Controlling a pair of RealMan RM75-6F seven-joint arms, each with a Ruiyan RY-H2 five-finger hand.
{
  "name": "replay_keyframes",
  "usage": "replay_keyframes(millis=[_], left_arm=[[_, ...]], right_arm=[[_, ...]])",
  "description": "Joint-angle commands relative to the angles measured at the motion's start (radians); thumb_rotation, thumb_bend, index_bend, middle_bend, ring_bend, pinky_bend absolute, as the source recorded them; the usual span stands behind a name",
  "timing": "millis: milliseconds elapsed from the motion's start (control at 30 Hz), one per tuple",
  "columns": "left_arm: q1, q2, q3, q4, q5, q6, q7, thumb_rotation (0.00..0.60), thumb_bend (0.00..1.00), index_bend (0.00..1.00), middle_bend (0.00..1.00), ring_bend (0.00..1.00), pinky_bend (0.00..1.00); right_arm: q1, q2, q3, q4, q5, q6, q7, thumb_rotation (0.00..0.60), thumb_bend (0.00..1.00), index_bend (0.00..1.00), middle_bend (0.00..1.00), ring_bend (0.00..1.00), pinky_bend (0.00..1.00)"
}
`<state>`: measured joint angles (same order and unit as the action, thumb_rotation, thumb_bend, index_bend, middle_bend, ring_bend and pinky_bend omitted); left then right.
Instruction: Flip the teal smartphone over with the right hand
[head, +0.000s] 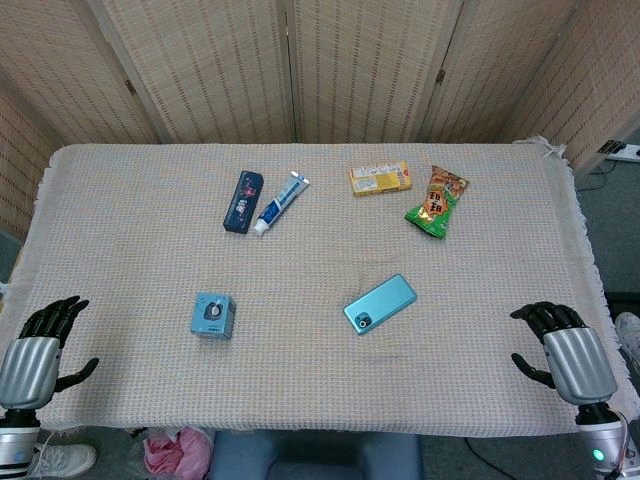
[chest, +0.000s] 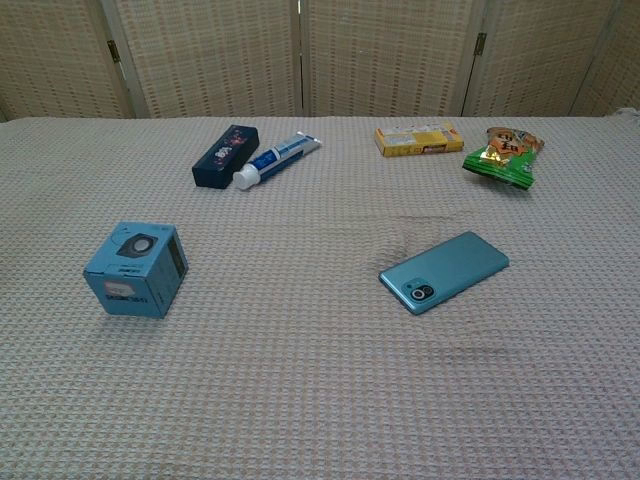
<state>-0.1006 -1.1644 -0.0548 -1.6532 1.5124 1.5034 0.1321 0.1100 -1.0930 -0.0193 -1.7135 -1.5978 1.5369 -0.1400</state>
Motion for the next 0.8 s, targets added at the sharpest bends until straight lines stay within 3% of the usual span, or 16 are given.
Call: replay_keyframes(millis=[33, 467, 800], left_arm=[[0.001, 0.000, -0.001, 0.001, -0.001, 0.002, 0.000, 0.600, 0.21, 0.16, 0.15, 0.14, 0.19], [0.007, 0.003, 0.002, -0.002, 0.004, 0.016, -0.005, 0.600, 0.21, 0.16, 0.15, 0.14, 0.19], [0.019, 0.009, 0.006, 0.002, 0.005, 0.032, -0.019, 0.600, 0.21, 0.16, 0.15, 0.14, 0.19]], right_arm=[[0.000, -0.001, 0.003, 0.001, 0.000, -0.003, 0.001, 0.600, 0.11, 0.34, 0.34, 0.27, 0.29], [0.012, -0.006, 0.019, 0.001, -0.019, -0.031, -0.010, 0.600, 0.11, 0.34, 0.34, 0.27, 0.29], [0.137, -0.070, 0.070, 0.011, -0.004, -0.206, -0.115, 0.600, 0.15, 0.32, 0.32, 0.27, 0.29]])
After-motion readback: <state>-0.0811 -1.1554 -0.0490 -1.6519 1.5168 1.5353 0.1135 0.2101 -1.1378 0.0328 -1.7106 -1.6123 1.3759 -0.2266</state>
